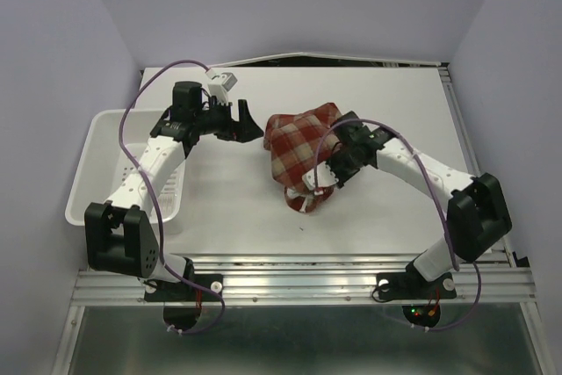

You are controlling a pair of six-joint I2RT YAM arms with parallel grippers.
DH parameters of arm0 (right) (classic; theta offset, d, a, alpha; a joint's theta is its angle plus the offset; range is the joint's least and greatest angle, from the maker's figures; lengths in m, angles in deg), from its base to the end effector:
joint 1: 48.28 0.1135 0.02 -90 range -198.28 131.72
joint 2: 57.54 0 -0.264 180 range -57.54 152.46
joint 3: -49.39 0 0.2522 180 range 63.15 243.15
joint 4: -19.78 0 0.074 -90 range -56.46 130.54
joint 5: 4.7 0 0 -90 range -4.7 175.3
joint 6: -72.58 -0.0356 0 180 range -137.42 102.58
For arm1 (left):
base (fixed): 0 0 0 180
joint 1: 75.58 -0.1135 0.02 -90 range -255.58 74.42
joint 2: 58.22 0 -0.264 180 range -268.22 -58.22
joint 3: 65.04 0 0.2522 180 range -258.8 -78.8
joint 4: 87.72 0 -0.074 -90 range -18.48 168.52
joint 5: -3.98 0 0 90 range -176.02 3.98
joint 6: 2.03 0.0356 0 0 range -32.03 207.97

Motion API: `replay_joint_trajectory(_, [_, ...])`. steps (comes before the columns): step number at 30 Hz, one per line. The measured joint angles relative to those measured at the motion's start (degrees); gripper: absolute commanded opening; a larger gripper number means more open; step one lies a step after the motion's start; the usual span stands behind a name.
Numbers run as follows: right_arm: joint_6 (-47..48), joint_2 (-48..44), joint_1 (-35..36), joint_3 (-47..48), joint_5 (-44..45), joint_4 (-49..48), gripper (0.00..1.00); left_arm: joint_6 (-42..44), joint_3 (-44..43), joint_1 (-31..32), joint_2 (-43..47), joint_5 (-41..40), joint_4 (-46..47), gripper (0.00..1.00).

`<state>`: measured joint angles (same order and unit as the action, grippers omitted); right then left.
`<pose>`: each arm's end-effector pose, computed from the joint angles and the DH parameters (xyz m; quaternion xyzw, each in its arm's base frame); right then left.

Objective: Fold and stack the skirts
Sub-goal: Flatten the skirt out

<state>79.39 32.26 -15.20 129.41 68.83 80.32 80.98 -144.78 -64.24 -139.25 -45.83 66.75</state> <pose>0.2492 0.1744 0.2328 -0.8937 0.3908 0.0306 0.2181 0.3105 -0.0857 0.3229 0.2102 0.7926 -0.3673 0.4391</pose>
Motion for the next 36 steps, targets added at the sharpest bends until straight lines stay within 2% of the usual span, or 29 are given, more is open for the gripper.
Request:
replay_joint_trajectory(5, [-16.1,-3.0,-0.2,16.6,2.0,-1.3,0.01,1.3,0.0,-1.3,0.0,0.0,0.0,0.99])
replay_joint_trajectory(10, [-28.8,-6.9,-1.5,27.3,5.0,-7.9,0.01,1.6,2.0,-4.8,1.3,-0.7,2.4,0.98])
replay_joint_trajectory(12, [-32.2,-7.3,-2.5,29.9,6.1,-9.9,0.01,1.6,3.8,-6.0,3.1,-1.4,3.7,0.97])
replay_joint_trajectory(20, [-44.5,-5.3,-3.9,35.7,11.3,-14.9,0.01,0.4,8.3,-5.9,4.8,0.4,9.5,0.82])
replay_joint_trajectory(23, [-49.5,-2.1,-3.8,39.4,13.1,-15.4,0.01,-1.6,11.7,-5.0,5.4,0.2,11.8,0.81])
replay_joint_trajectory(26, [-55.9,1.4,-3.8,43.8,15.4,-15.6,0.01,-4.0,15.9,-2.4,7.6,-1.1,14.5,0.79])
replay_joint_trajectory(31, [-65.8,3.6,-3.8,45.7,18.9,-16.5,0.01,-6.7,19.8,6.6,12.5,-5.0,17.5,0.79])
replay_joint_trajectory(36, [-74.3,4.2,-3.8,45.6,22.6,-17.8,0.01,-2.2,20.5,17.7,16.3,-19.1,21.8,0.86])
